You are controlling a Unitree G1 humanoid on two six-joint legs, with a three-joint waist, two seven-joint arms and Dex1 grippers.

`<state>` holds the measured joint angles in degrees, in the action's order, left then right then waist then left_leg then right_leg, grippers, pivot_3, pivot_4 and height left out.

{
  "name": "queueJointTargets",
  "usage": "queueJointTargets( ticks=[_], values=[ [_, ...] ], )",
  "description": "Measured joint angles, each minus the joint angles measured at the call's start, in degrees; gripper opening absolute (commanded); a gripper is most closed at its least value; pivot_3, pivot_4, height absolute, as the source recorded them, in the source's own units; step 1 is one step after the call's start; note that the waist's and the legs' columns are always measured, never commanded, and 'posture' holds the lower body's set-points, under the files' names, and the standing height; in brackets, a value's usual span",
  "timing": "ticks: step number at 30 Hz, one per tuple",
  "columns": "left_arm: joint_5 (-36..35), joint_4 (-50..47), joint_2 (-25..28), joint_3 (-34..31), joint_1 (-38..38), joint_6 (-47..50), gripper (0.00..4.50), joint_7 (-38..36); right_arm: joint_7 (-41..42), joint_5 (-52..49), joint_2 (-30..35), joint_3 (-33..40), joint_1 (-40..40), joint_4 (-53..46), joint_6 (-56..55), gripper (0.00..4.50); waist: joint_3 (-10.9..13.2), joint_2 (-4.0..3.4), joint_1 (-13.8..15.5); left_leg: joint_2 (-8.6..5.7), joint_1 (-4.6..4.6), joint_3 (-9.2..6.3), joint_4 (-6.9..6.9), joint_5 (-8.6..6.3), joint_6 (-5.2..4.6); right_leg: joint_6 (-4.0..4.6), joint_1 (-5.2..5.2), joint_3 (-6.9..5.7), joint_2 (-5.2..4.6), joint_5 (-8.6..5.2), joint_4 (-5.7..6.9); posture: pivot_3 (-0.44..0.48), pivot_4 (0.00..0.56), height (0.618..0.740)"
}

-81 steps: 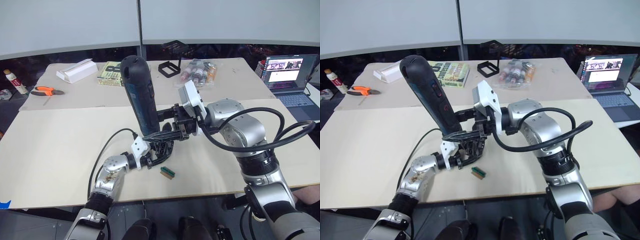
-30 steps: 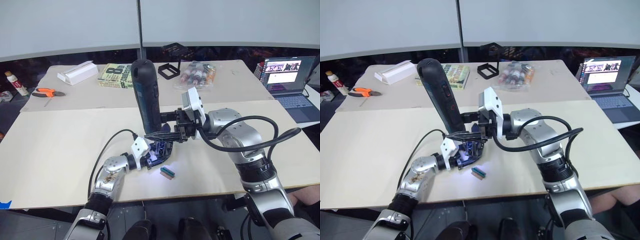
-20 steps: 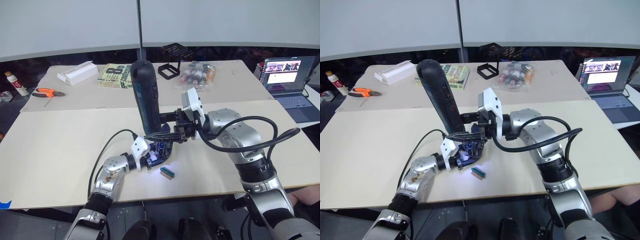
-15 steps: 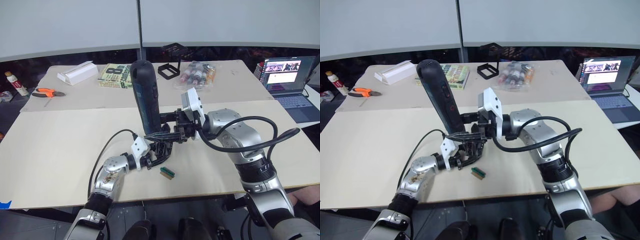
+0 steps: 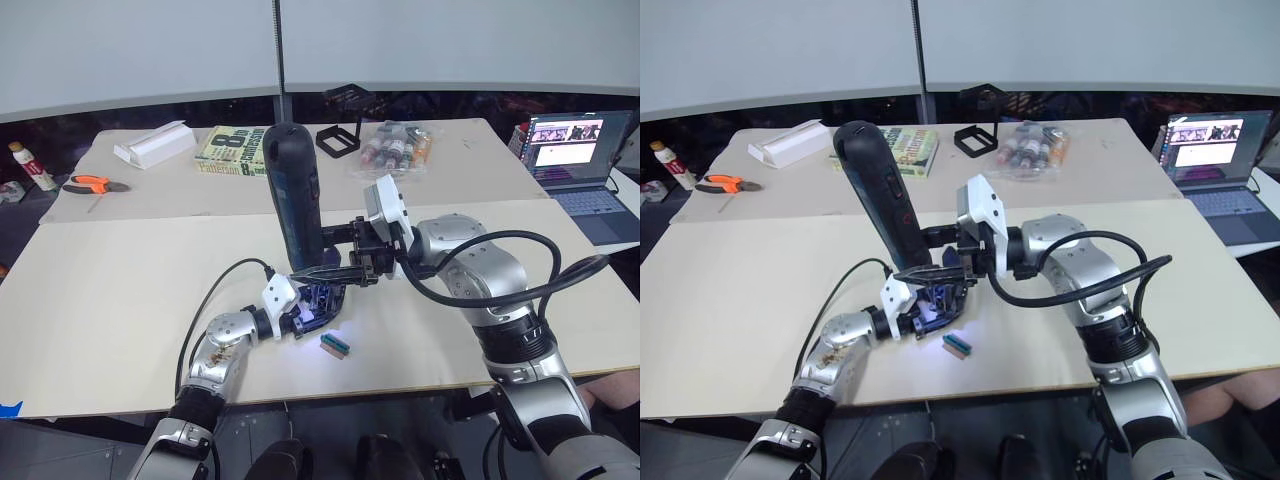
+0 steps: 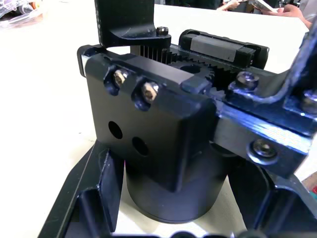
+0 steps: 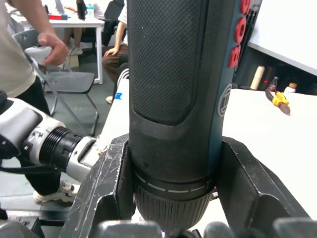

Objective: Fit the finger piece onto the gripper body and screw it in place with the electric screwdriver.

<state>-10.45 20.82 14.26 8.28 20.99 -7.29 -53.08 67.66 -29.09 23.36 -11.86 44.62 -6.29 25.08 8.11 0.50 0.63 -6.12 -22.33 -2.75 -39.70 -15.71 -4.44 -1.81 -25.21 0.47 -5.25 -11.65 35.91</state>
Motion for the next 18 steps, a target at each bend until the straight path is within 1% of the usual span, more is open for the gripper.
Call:
queueJointTargets(
  ticks=[3,7,14,16,18],
  values=[
    [0.0,0.2,0.0,0.0,0.0,-0.4,2.48,0.1,1.0,-3.5,-1.1,2.4,0.3,-0.9,-0.1,1.93,0.0,0.0,0.0,0.0,-0.02,-0.01,0.01,0.0,0.0,0.0,-0.02,0.0,0.0,0.0,0.0,0.0,0.15,0.74],
    [0.1,0.9,0.0,0.1,0.0,-1.2,2.48,0.2,1.8,-7.3,-1.2,5.8,3.8,-3.9,-0.2,1.93,0.0,0.0,0.0,0.01,0.03,-0.02,0.01,0.0,0.0,0.0,0.0,-0.01,0.01,0.0,-0.01,0.0,0.15,0.74],
    [-0.5,0.7,0.0,-0.1,-0.2,-0.5,2.48,0.3,2.3,-12.4,1.1,7.9,4.1,-7.0,2.3,1.93,0.0,0.0,0.0,0.02,0.02,-0.01,0.02,0.0,0.0,0.0,0.01,0.01,0.0,0.0,0.01,0.0,0.15,0.74],
    [-0.9,-0.1,0.2,-0.3,-0.5,0.8,3.53,0.2,2.1,-14.2,2.5,8.9,4.1,-8.4,3.6,1.93,0.0,0.0,0.0,0.02,0.02,-0.01,0.05,-0.01,0.0,0.0,0.0,0.02,0.0,0.0,0.0,0.0,0.15,0.74],
    [-1.2,-1.0,0.6,-0.4,-0.9,1.9,4.37,0.2,1.9,-16.2,4.2,10.3,4.1,-9.6,5.5,1.93,0.0,0.0,-0.1,0.03,0.02,-0.01,0.07,-0.01,-0.01,0.0,0.0,0.03,0.0,0.0,-0.01,0.0,0.15,0.74]
  ],
)
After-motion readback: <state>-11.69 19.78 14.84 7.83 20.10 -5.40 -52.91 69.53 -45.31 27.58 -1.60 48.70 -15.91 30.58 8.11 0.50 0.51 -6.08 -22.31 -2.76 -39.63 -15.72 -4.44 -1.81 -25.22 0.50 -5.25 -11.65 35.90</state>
